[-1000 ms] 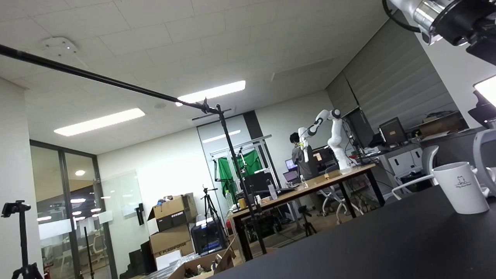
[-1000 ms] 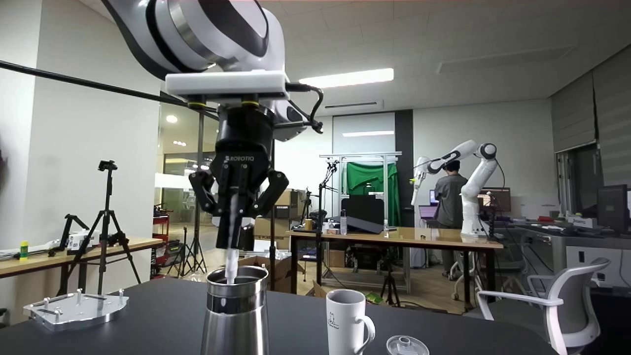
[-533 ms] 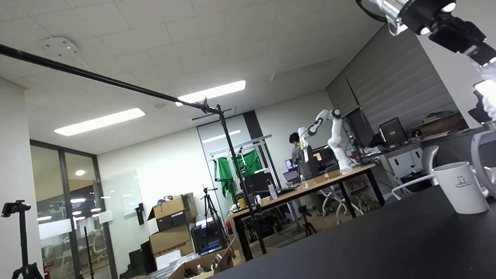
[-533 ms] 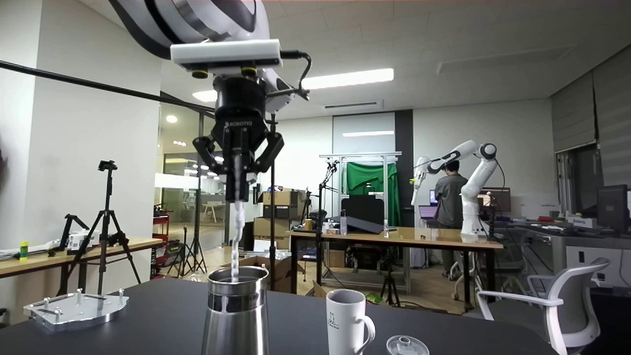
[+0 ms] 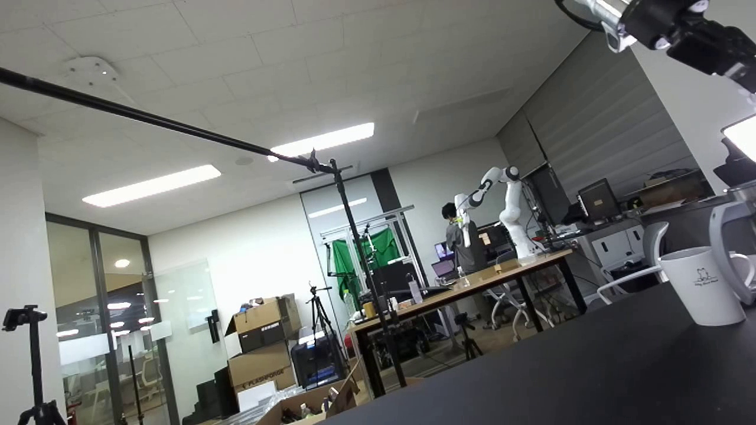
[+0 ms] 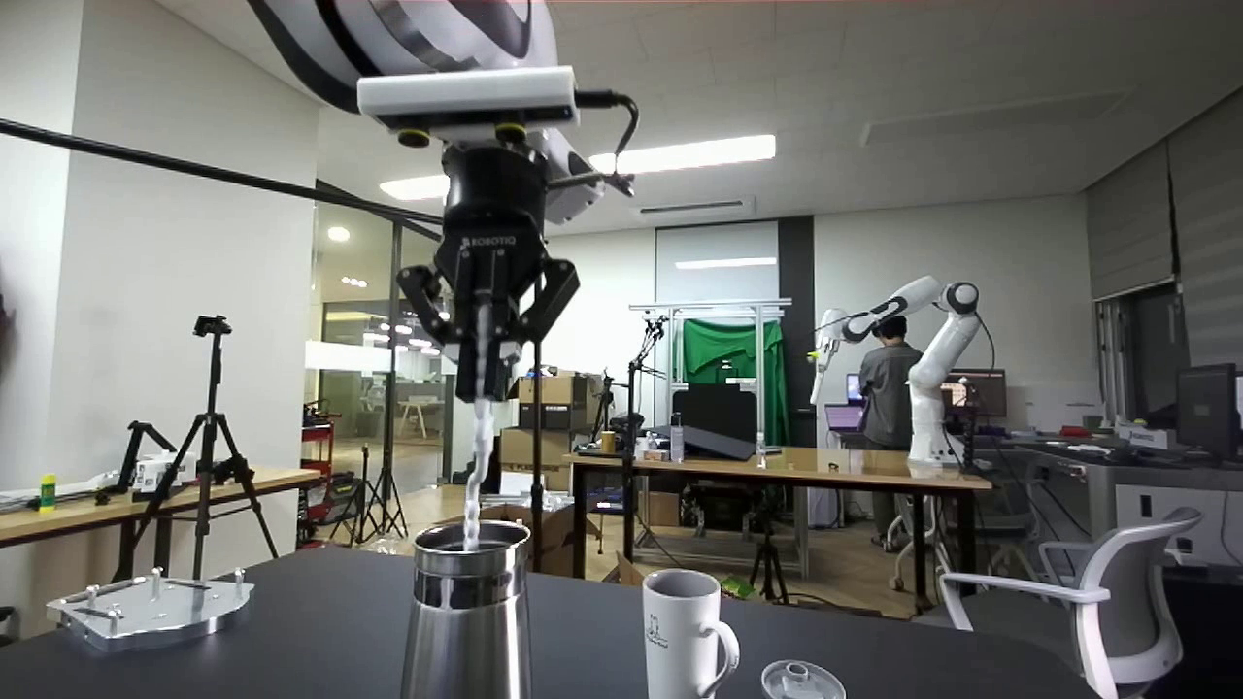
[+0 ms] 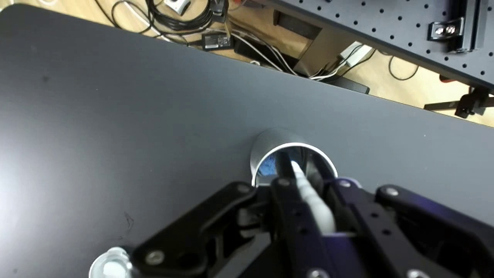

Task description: Stir the contents in the flusk.

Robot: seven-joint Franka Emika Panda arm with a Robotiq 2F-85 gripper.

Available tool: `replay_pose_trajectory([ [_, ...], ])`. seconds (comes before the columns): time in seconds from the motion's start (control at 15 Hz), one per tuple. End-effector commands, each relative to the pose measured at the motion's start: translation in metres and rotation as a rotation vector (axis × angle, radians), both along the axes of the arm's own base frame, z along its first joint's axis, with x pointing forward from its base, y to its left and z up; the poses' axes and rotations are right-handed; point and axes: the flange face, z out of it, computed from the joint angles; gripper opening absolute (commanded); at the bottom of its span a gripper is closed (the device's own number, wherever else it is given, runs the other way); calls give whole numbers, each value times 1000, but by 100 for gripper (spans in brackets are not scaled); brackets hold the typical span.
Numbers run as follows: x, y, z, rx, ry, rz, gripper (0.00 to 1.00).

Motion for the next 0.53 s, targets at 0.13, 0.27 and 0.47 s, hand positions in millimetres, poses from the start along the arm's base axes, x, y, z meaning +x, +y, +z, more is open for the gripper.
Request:
replay_pose_trajectory([
  [0.13, 0, -12, -56, 1, 65, -45, 4],
  [0.27, 7, -4, -38, 15, 52, -40, 4],
  [0.47, 15, 16, 9, 15, 4, -5, 4],
])
